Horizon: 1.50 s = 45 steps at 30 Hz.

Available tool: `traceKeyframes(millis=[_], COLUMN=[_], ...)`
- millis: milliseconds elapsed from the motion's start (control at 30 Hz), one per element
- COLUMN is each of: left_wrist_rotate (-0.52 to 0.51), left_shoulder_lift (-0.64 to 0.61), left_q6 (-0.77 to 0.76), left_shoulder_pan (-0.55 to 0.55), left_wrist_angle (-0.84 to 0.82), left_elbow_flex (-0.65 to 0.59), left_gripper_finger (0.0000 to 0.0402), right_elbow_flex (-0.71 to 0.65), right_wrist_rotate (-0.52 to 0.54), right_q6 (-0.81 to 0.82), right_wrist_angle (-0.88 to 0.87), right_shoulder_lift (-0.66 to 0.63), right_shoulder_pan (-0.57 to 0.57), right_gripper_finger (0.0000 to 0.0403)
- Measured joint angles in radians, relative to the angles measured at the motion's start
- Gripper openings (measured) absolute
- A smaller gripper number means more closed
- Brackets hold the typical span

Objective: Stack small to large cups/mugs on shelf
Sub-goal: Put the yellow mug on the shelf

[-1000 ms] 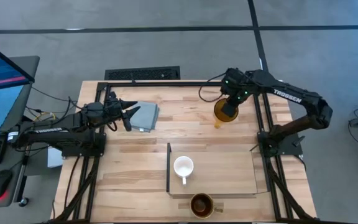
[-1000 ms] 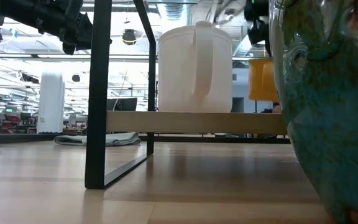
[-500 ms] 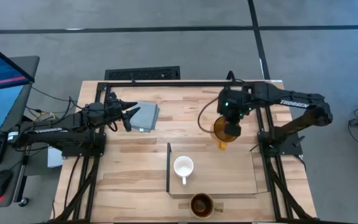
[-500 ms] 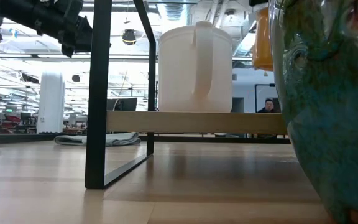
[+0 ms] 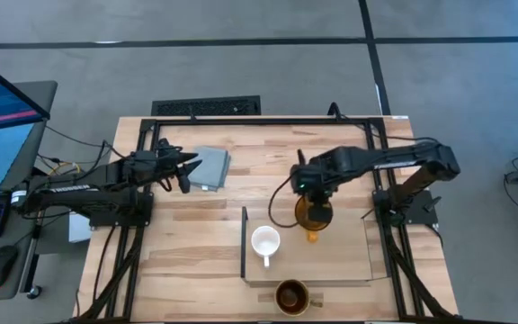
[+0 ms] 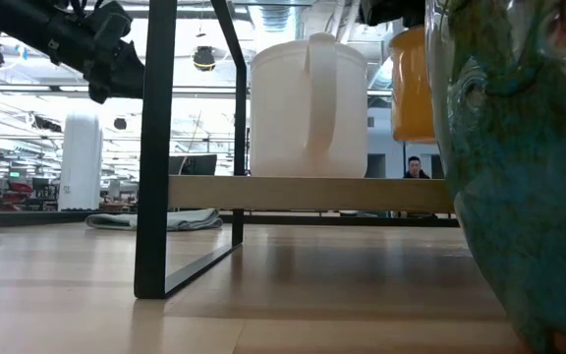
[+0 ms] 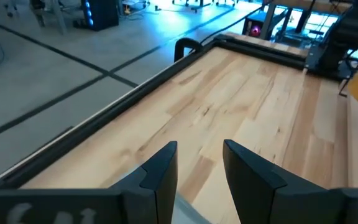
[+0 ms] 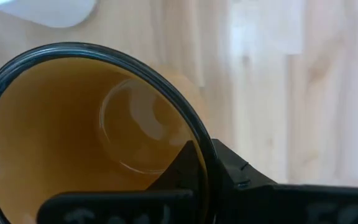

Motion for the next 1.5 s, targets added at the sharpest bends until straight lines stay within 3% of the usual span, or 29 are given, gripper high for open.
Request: traceKeyframes(millis=[667,1333,1500], left_wrist_rotate=[0.003,0.049,0.05], left_shoulder_lift=[0.0,0.0,0.0], left_q6=[-0.011,-0.021,-0.021], left_shoulder_pan=[-0.001,-0.002,-0.002], left_wrist_angle=[-0.047,-0.06,-0.079], left_elbow_flex=[0.0,0.0,0.0], left_gripper_finger=[0.0121,0.0121,0.0121], right_elbow_flex=[-0.036,-0.04,-0.12], right_wrist_rotate=[-0.065,-0.073,-0.122], right_q6=[0.137,0.193,0.244], right_wrist_angle=[0.117,0.127,0.199], right_shoulder_lift=[0.049,0.059,0.051], right_shoulder_pan=[0.131,0.165,0.165], right_gripper_finger=[0.0029,0.0029,0.0029])
